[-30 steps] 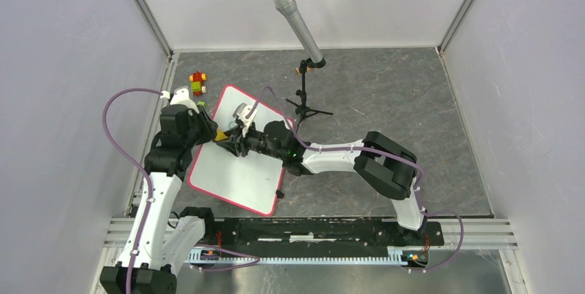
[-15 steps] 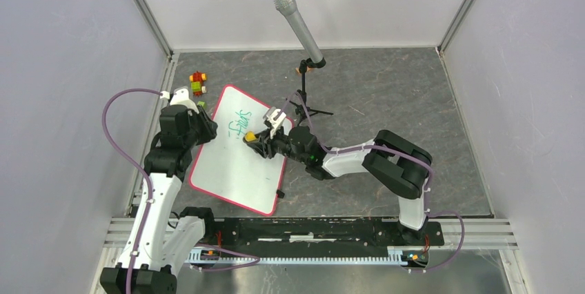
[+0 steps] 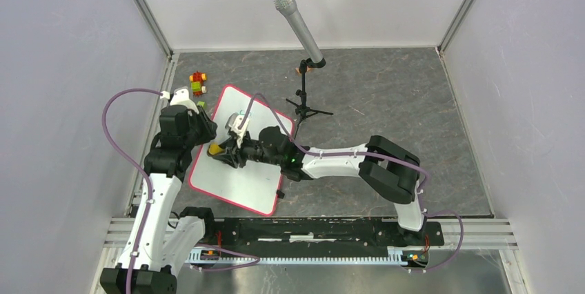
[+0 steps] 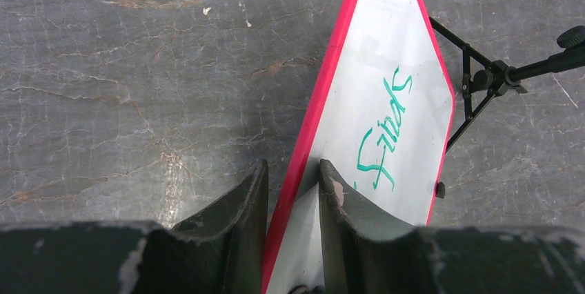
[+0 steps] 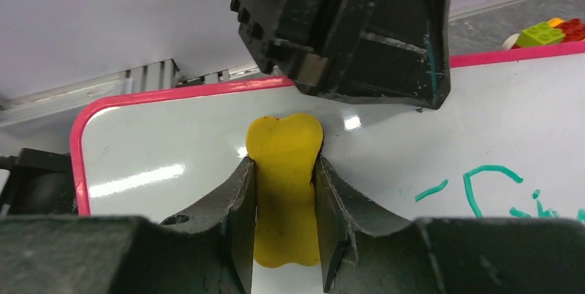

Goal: Erase the whiteboard

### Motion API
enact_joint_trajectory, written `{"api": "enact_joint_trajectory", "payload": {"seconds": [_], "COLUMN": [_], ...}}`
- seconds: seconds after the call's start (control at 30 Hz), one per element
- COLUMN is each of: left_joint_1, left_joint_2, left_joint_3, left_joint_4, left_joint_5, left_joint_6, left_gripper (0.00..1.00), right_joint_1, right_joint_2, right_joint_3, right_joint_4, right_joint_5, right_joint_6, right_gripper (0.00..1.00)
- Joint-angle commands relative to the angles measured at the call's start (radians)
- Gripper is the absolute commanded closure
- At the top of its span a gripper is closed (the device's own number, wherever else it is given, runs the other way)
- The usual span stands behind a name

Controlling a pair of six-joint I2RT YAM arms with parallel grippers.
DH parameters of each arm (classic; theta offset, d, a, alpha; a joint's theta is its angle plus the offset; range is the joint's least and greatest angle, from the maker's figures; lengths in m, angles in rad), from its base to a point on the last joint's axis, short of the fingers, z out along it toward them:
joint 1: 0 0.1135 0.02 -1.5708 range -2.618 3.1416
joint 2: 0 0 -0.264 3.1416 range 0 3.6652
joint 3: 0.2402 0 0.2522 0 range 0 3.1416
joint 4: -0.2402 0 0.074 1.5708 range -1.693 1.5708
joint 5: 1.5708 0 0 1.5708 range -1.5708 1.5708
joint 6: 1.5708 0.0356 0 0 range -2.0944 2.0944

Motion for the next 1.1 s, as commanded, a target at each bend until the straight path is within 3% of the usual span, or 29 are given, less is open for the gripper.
{"api": "enact_joint_trajectory", "payload": {"seconds": [0.0, 0.2, 0.37, 0.67, 0.9, 1.07], "left_joint_1": [-0.012, -0.012, -0.013, -0.012, -0.012, -0.013], "left_joint_2": [-0.001, 0.000, 0.004, 0.010, 0.009, 0.009], "left_joint_3": [-0.008, -0.009, -0.009, -0.009, -0.008, -0.005], "left_joint_4": [-0.032, -0.032, -0.031, -0.032, -0.030, -0.033], "left_joint_5": [0.049, 0.056, 0.058, 0.061, 0.060, 0.053], "left_joint_6": [0.006, 0.005, 0.006, 0.005, 0.001, -0.002], "left_gripper": [0.98, 0.98, 0.98, 0.98, 0.98, 0.87], "right_joint_1": [-0.081, -0.201, -0.212, -0.088, -0.040, 0.001], "right_joint_2": [0.071, 0.134, 0.127, 0.057, -0.008, -0.014], "right_joint_3": [-0.048, -0.024, -0.035, -0.014, -0.108, -0.184], "right_joint_4": [-0.084, -0.252, -0.296, -0.302, -0.219, -0.133], "right_joint_5": [-0.044, 0.053, 0.088, 0.126, 0.115, 0.094], "right_joint_6": [0.103, 0.127, 0.097, 0.024, 0.046, 0.091], "right_gripper": [0.73, 0.72, 0.70, 0.68, 0.67, 0.67]}}
